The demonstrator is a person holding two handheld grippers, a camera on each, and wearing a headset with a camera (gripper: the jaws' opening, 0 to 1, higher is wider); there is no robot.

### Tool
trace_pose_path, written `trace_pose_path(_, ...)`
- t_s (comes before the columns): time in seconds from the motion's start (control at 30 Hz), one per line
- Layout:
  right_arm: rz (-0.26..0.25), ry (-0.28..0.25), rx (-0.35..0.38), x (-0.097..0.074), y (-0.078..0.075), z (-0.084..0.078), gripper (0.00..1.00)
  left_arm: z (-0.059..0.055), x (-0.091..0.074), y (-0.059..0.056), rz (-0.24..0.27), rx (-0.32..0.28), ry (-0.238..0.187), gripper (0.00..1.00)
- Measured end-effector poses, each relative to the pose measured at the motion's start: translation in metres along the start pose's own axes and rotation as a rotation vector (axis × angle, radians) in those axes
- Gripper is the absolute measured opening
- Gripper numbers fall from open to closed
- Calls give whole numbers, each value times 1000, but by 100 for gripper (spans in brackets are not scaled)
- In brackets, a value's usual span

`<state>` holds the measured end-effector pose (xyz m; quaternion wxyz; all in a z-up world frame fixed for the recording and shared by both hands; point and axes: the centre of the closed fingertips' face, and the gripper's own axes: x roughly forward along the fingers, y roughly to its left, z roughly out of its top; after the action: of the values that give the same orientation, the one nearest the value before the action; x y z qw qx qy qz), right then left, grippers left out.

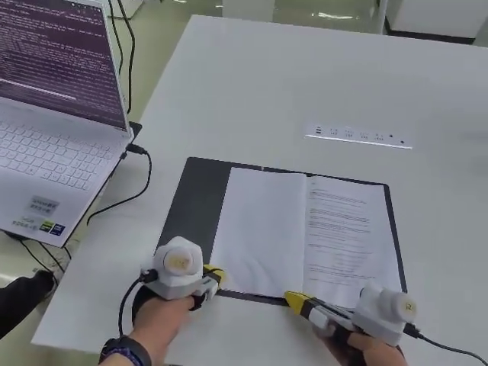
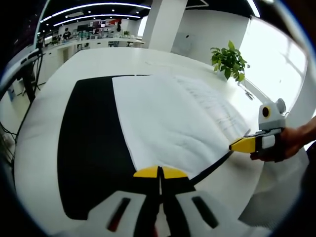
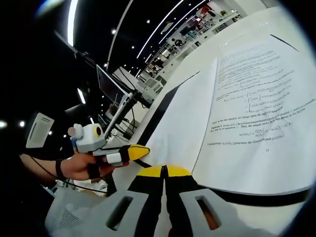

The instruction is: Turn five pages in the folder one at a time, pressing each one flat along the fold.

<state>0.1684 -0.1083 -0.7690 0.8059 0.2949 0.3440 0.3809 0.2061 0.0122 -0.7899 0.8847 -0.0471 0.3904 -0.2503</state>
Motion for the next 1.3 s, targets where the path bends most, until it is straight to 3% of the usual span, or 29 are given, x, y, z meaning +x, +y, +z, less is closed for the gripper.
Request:
trace_pose_path(0.17, -4, -4, -27, -10, 7, 6, 2, 8, -3, -3, 7, -16, 14, 5)
trace_pose_path(0.37, -25, -24, -66, -27, 9, 17, 8, 35, -14, -12, 8, 5, -32, 9)
trace_pose_path(0.5, -37, 28, -172, -39, 12, 18, 13, 49, -23, -17, 6, 23, -55, 12)
trace_pose_path(0.6, -52, -11, -175, -50, 10, 30, 16, 56, -30, -21, 8, 30, -71, 13)
trace_pose_path(0.7, -84, -97, -162, -66, 5, 51, 18, 60, -40, -27, 5, 40, -77, 13)
trace_pose_path(0.97, -147, -148, -217, -102, -2, 76, 24, 67, -58, -34, 11, 65, -87, 17)
trace_pose_path(1.23, -206, -182, -252, -135, -9, 93, 32, 87, -81, -39, 16, 112, -118, 21)
trace_pose_path(1.3, -208, -190, -253, -143, -8, 97, 33, 95, -88, -41, 11, 94, -141, 21)
